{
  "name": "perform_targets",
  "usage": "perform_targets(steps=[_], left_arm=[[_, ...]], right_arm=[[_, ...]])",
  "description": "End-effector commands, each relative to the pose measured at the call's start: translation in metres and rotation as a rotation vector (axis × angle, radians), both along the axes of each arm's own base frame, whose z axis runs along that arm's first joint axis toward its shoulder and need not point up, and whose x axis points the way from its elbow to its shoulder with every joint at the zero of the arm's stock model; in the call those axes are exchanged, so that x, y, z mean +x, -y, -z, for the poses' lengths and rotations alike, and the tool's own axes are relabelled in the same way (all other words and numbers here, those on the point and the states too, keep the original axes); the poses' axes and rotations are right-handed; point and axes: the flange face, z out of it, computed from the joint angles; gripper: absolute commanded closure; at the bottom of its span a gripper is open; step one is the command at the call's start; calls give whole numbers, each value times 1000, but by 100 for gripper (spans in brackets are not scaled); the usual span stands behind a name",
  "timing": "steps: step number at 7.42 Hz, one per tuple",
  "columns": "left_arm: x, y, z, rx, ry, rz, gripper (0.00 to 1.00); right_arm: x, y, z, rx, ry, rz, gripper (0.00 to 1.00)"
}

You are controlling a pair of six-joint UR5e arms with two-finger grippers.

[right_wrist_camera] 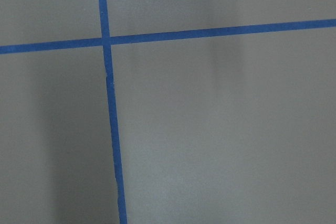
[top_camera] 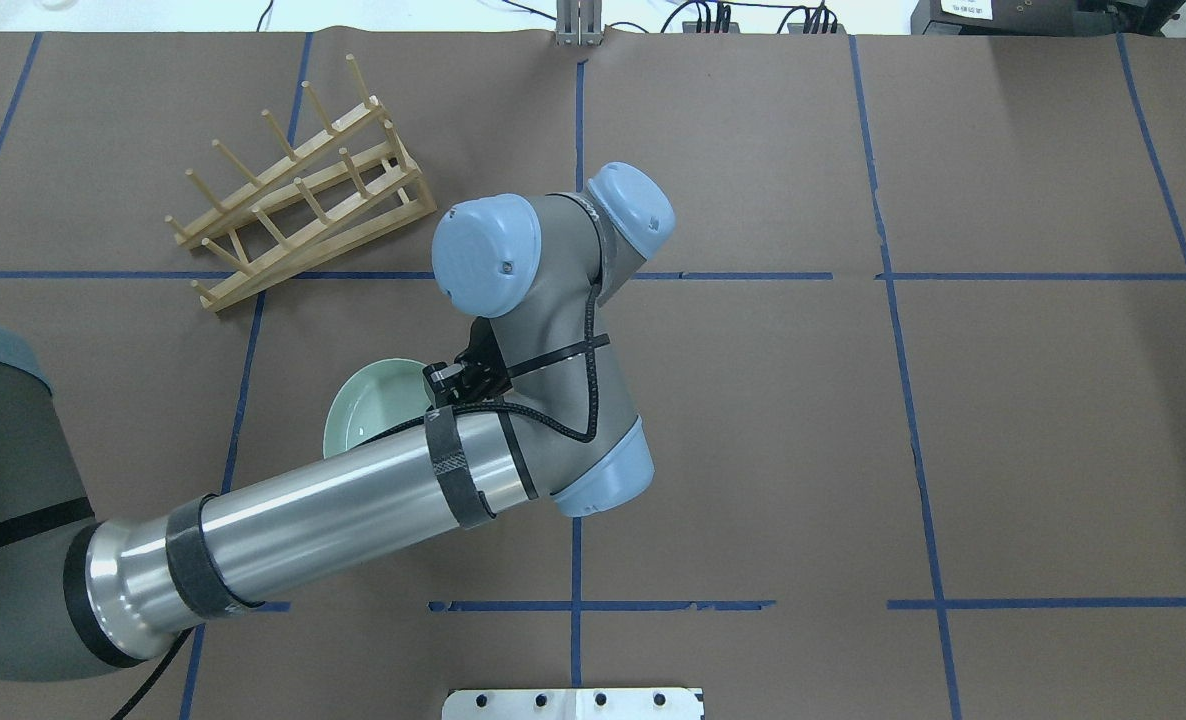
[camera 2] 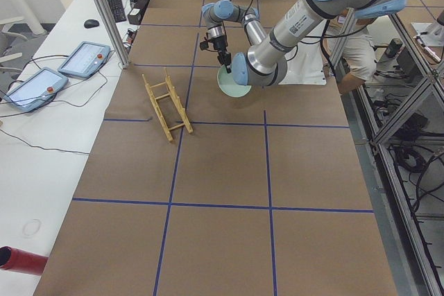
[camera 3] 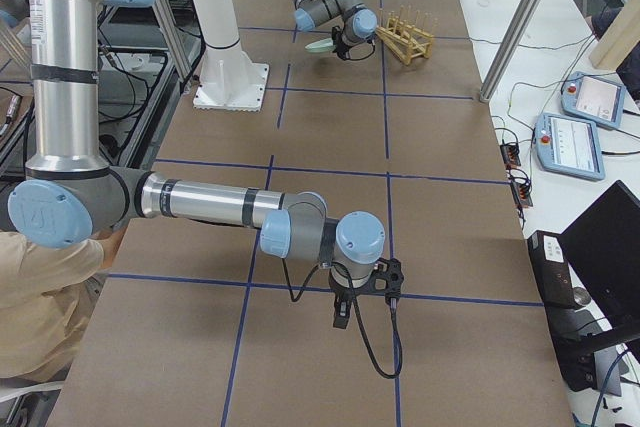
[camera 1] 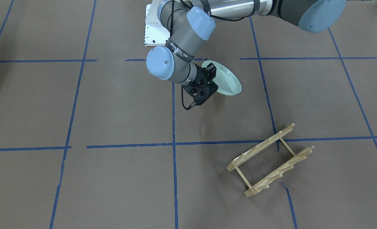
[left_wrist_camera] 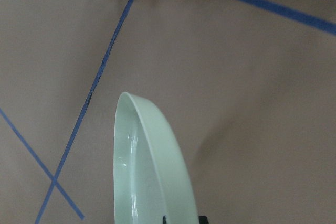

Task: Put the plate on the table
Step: 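Lift the plate out of the rack with the left gripper, toward the robot, then lower the plate flat onto the table beside the rack with the left gripper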

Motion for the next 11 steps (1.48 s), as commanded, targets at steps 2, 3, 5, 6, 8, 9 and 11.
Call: perform_targets(steps=[2,3,5,6,8,9,11], left_arm=[[24,-1,-12,136,58,-46,83],[21,5,-12,190,76,-53,83],[20,9,-13,240,100,-62,73],[21,5,-19,234,101,-68,1],[-10,12,29,288,-31,-20,0],[-40,42,65,311,-209,72,0],[-135,123,127,404,-531,295,0]], right_arm=[[0,0,0,0,0,0,0],[0,0,0,0,0,0,0],[0,0,0,0,0,0,0],[0,0,0,0,0,0,0],[0,0,-1,-1,0,0,0],[0,-1,-1,-1,0,0,0],[0,0,-1,-1,0,0,0]])
